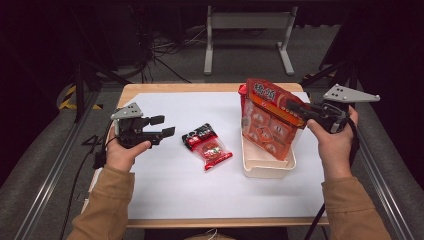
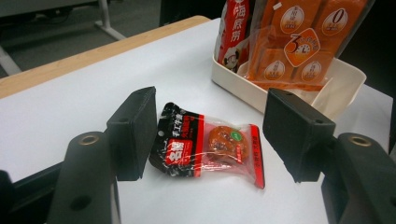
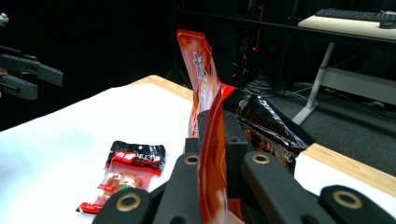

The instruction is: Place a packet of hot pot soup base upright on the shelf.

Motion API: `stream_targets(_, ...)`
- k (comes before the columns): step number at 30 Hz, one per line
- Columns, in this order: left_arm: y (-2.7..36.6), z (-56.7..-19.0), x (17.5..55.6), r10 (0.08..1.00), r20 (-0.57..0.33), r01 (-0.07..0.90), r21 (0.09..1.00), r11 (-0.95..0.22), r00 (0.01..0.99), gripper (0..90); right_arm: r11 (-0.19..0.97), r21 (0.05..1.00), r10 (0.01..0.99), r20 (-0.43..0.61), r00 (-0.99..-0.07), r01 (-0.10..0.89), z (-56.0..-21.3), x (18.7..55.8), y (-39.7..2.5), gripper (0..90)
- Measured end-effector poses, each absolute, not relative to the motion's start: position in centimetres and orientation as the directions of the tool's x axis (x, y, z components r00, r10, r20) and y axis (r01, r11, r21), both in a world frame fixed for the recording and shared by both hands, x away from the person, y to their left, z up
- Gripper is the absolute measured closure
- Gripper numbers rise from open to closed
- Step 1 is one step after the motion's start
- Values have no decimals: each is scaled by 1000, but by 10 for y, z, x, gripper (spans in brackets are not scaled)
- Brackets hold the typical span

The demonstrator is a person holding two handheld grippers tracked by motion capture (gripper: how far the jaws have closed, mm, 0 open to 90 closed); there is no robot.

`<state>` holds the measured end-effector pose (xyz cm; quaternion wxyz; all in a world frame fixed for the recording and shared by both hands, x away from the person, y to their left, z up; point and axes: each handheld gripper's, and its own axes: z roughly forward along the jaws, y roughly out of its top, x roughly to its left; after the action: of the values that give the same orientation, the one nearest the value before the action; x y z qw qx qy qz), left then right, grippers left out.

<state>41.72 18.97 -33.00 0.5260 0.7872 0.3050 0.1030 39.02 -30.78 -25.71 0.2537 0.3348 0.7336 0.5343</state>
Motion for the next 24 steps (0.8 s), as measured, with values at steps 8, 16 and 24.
stream_targets(8, 186, -335, 424, 600, -146, 388, 873, -296, 787, 342, 209, 945, 760, 4, -650, 251, -267, 390, -313, 895)
stream_targets(16, 183, -340, 428, 606, -137, 392, 866, -311, 784, 325, 220, 932, 741, 33, -670, 289, -284, 394, -309, 895)
stream_targets(24, 181, -350, 434, 620, -147, 412, 857, -309, 771, 320, 207, 930, 758, 45, -651, 305, -285, 392, -315, 883)
